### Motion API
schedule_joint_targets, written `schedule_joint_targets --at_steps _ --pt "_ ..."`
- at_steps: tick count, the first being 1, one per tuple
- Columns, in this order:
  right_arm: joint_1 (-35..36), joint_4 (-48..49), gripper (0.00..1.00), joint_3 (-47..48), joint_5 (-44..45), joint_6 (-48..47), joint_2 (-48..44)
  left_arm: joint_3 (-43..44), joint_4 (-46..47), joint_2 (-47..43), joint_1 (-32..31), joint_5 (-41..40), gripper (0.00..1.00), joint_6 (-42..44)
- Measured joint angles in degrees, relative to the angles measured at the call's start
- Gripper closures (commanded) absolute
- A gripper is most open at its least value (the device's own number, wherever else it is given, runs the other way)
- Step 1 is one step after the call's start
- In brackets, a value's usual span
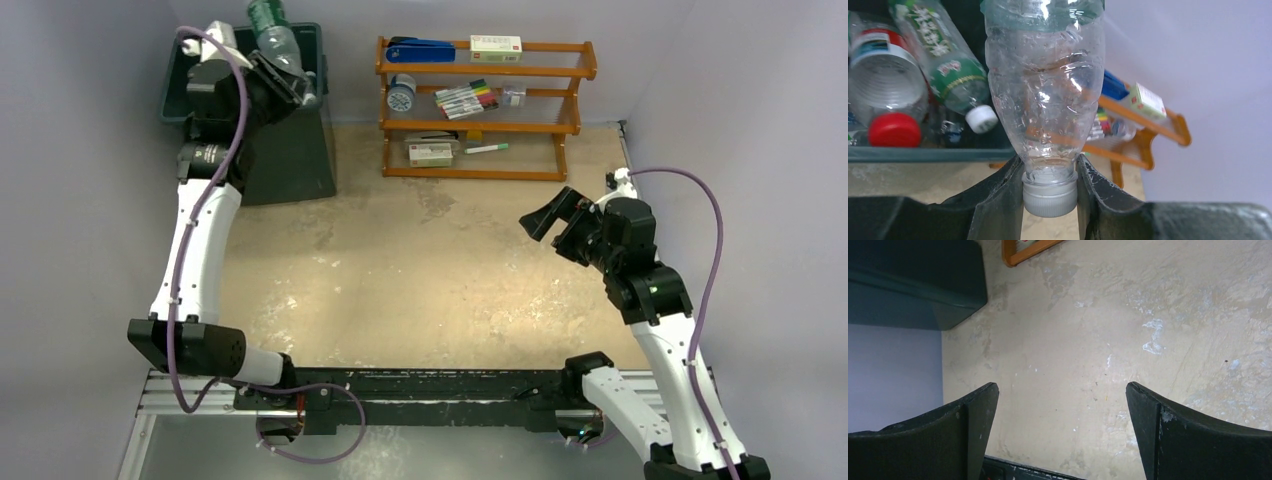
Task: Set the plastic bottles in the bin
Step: Place the plastic bottle in the trash bin.
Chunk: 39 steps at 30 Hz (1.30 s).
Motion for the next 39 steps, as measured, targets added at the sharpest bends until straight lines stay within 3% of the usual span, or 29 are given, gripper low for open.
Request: schedule_joint_targets --at_steps 13,23,27,28,29,31,39 --pt "0.0 -0.52 0.0 -1.2 -0.02 0.0 -0.2 -7.85 16.59 3.69 15.98 11.8 0.99 -20.26" --pt "0.0 -0.79 0.0 -1.84 -0.04 0.0 -0.09 -12.2 28.17 5.55 18.75 15.13 0.99 -32.63" --pt "0.0 -0.79 0.0 -1.86 -0.04 0.0 -0.09 -14.8 31.28 5.62 19.17 15.28 0.82 -36.46" --pt "0.0 -0.81 0.0 -1.86 -0.04 0.0 -0.09 -15.58 32.2 5.62 19.41 15.26 0.73 -37.46" --pt "0.0 -0.81 0.0 -1.86 -0.04 0.0 -0.09 -16.28 32.76 5.62 19.61 15.23 0.56 -38.36" --pt "0.0 -0.83 0.0 -1.86 -0.02 0.0 -0.09 -17.4 33.38 5.62 20.2 15.26 0.4 -40.09" --pt "0.0 -1.9 0.0 -1.86 0.02 0.0 -0.09 -17.97 37.0 5.29 21.33 16.04 0.28 -44.5"
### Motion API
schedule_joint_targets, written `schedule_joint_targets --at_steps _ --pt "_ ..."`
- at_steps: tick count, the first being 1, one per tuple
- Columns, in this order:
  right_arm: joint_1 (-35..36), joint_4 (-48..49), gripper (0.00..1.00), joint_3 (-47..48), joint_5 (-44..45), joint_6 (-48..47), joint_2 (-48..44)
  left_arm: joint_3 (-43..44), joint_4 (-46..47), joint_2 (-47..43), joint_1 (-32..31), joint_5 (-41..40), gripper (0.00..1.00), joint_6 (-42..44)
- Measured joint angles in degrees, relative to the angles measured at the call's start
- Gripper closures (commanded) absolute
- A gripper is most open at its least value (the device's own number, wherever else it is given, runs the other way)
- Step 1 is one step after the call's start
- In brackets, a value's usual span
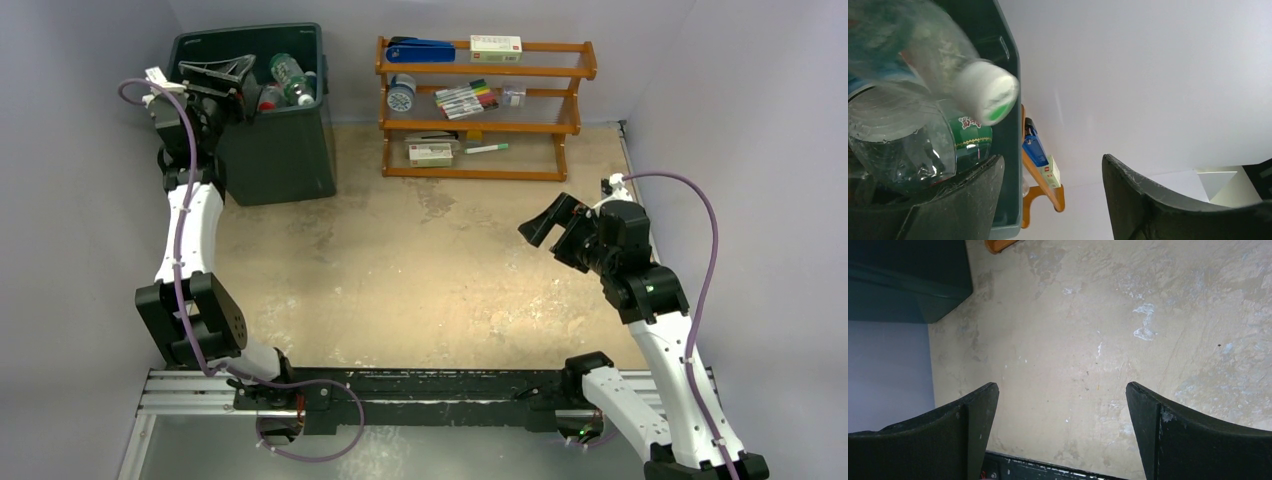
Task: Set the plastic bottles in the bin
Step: Place the plastic bottle in the trash bin, then reset both arms
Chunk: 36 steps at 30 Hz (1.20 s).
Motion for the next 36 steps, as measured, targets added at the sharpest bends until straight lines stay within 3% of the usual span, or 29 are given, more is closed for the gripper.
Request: schedule_joint_targets --at_steps 9,16,24,29,36 --pt "0.0 -1.27 0.0 0.02 0.0 -0.07 0.07 -0.44 -0.04 -0.59 0.76 1.6 0.24 -0.76" --pt "0.04 -1.25 0.0 0.79 3.34 -1.84 2.1 3.06 -6.62 -3.37 0.79 4.33 0.22 8.39" --pt "0.15 3.28 0.0 0.46 11.28 -6.56 4.37 4.22 -14.45 -16.2 0.79 5.31 0.2 23.02" --pt "0.22 13.55 0.0 -6.75 18.1 -11.98 1.4 -5.57 -17.07 -26.51 0.79 3.67 0.2 31.26" --pt "0.22 35.15 0.0 -23.1 28.0 -22.05 -2.19 -28.83 -18.84 -32.5 -0.66 -4.98 0.19 40.59"
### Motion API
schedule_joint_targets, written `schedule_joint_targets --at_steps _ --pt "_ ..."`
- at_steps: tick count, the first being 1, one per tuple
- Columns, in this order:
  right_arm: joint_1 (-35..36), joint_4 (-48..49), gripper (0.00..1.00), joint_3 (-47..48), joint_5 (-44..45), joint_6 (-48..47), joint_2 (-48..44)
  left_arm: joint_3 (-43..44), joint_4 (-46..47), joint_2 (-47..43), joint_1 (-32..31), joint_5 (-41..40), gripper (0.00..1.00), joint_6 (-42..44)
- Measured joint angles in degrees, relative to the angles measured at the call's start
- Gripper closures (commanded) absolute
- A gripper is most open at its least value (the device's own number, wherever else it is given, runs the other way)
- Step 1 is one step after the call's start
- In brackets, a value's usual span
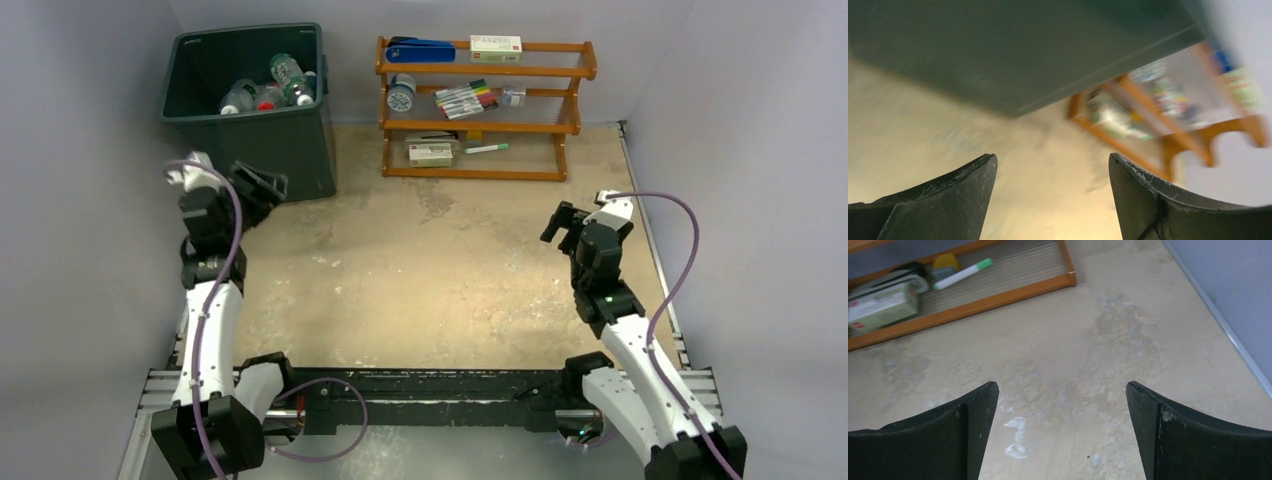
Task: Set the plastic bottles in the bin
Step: Reset both arms
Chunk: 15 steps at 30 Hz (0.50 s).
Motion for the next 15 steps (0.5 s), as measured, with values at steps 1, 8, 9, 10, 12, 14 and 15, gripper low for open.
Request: schedule_joint_targets --at_steps 1,8,9,10,12,14,15 --pt "0.0 4.11 0.0 -2.51 1.4 -1.62 0.9 -3.69 -0.07 -0.28 -0.74 -2.12 0.18 1.11" --pt "-0.28 29.11 0.0 -11.15 9.44 -8.57 17.4 -15.65 2.43 1.01 -5.29 -16.98 0.17 8.33" --pt "-0.63 32.57 0.0 -11.87 9.9 -9.38 19.85 -16.33 4.55 2.03 -6.32 -19.17 0.17 9.55" --pt "-1.25 35.87 0.0 -12.52 10.01 -10.16 21.77 -17.05 6.78 3.41 -7.1 -20.79 0.17 10.45" --pt "-3.43 41.7 0.0 -13.62 9.42 -11.21 24.48 -18.99 12.13 7.17 -8.02 -23.52 0.17 12.33" --pt "-6.49 46.69 0.0 -14.1 8.52 -11.72 26.6 -21.24 17.25 11.74 -8.07 -25.97 0.16 13.9" --pt "-8.22 49.42 0.0 -14.16 7.93 -11.85 27.91 -22.47 19.78 14.67 -8.07 -27.28 0.16 14.67"
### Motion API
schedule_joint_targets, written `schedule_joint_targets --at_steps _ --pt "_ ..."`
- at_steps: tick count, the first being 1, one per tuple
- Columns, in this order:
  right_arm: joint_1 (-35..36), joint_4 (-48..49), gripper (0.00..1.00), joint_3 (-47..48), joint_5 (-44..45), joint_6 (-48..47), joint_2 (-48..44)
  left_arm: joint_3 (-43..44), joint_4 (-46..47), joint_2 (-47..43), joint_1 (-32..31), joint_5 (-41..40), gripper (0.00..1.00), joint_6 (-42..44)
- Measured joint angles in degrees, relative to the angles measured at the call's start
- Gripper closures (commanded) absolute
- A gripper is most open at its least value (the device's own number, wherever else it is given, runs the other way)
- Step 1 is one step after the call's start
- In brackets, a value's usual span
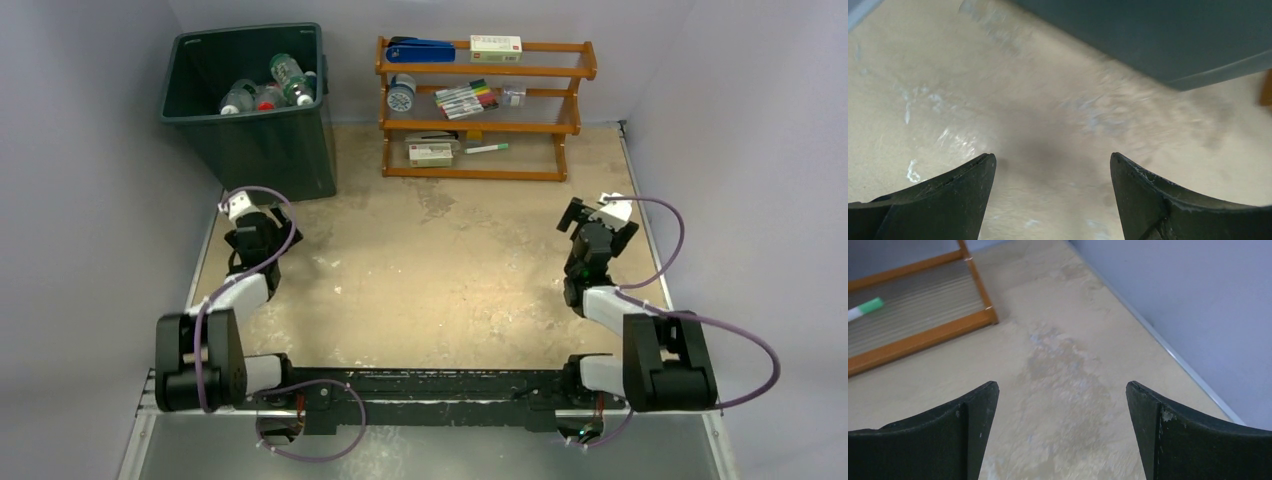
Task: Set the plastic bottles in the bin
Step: Reset both arms
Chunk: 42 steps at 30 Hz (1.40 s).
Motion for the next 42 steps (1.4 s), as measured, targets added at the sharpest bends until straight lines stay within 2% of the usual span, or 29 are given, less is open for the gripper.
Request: schedule_joint_targets --at_steps 4,9,12,14,19,22,24,28,42 --pt "-3.54 9.6 0.0 -0.22 -1.09 -0.52 6.12 -1.55 6.25 10.27 0.11 -3.45 0.15 3.02" --pt "-3.65 16.15 0.0 -0.24 -3.39 -2.43 11.39 -2.14 19.98 18.97 0.04 -5.55 0.15 6.91" --pt "-3.65 20.98 0.0 -0.24 -4.55 -4.31 14.14 -1.97 24.11 22.51 -0.42 -6.14 0.14 9.2" --pt "-3.65 25.7 0.0 -0.2 -4.72 -6.05 17.11 -2.34 26.8 23.15 -0.79 -6.82 0.14 10.01" --pt "-4.17 27.5 0.0 -0.11 -6.71 -7.34 18.78 -3.39 32.76 22.99 -1.03 -8.31 0.14 11.28" --pt "-4.26 34.36 0.0 -3.34 -9.6 -8.5 18.82 -7.13 37.62 21.99 -1.03 -8.66 0.14 11.47" --pt "-3.67 38.42 0.0 -6.84 -10.64 -10.4 20.31 -10.08 40.98 21.62 -1.33 -8.22 0.14 12.5" --pt "-2.29 38.97 0.0 -8.35 -11.78 -11.82 22.6 -11.78 47.15 24.9 -3.45 -3.56 0.14 16.35" --pt "-2.64 42.07 0.0 -6.97 -10.73 -12.5 22.6 -11.13 49.81 26.12 -4.5 -2.4 0.13 18.8"
